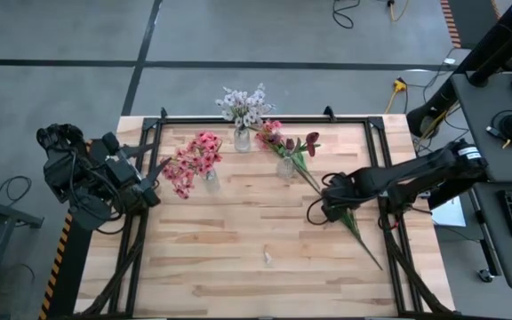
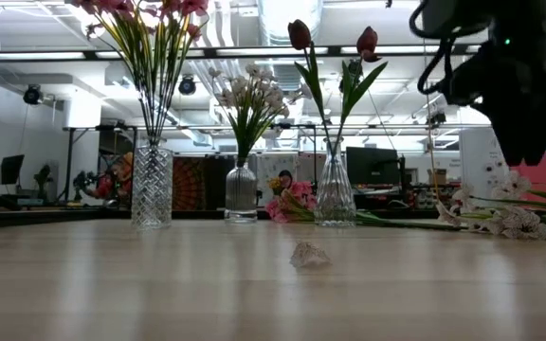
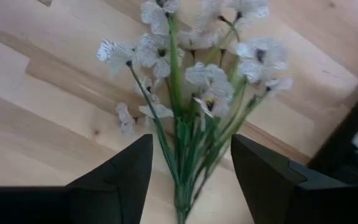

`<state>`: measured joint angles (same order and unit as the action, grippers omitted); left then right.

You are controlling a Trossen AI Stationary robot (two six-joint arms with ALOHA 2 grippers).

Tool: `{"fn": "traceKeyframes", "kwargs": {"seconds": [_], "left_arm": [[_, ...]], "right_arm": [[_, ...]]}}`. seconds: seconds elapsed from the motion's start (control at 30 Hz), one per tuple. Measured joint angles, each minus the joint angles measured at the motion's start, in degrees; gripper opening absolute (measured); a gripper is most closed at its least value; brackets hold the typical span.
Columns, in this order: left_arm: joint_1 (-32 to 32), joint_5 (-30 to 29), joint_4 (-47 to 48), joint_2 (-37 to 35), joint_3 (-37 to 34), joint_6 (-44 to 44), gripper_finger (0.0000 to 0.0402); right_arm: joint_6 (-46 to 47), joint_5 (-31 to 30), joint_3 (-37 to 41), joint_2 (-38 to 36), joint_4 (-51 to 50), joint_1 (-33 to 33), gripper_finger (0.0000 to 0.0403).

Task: Sort flowers into vase by color
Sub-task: Put the red tulip into the bottom right transparent vase

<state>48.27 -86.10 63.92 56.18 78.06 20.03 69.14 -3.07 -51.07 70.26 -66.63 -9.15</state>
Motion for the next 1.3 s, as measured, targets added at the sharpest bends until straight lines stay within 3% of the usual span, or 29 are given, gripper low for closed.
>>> {"fn": "traceKeyframes", "kwargs": {"seconds": [0.1, 0.27, 0.47, 0.8, 0.93, 1.07, 1.3], "left_arm": [[0.0, 0.0, 0.0, 0.0, 0.0, 0.0, 0.0190], [0.0, -0.1, 0.0, 0.0, 0.0, 0.0, 0.0190], [0.0, -0.1, 0.0, 0.0, 0.0, 0.0, 0.0190], [0.0, 0.0, 0.0, 0.0, 0.0, 0.2, 0.0190], [0.0, 0.0, 0.0, 0.0, 0.0, 0.2, 0.0190], [0.0, 0.1, 0.0, 0.0, 0.0, 0.2, 0.0190], [0.0, 0.1, 0.0, 0.0, 0.0, 0.2, 0.0190]], "right_arm": [[0.1, -3.1, 1.3, 0.1, 1.3, 0.0, 0.0210], [-1.9, -15.1, 1.6, -0.1, 3.3, 0.1, 0.0204], [-13.1, -22.4, 2.5, 0.1, 16.4, 3.6, 0.0203], [-30.1, -22.5, 11.4, 0.4, 36.0, 13.8, 0.0203], [-35.2, -20.3, 17.0, 0.5, 48.9, 16.5, 0.0202], [-38.2, -19.0, 21.4, 1.9, 59.8, 17.6, 0.0202], [-40.5, -19.5, 23.6, 8.8, 67.7, 18.7, 0.0194]]}}
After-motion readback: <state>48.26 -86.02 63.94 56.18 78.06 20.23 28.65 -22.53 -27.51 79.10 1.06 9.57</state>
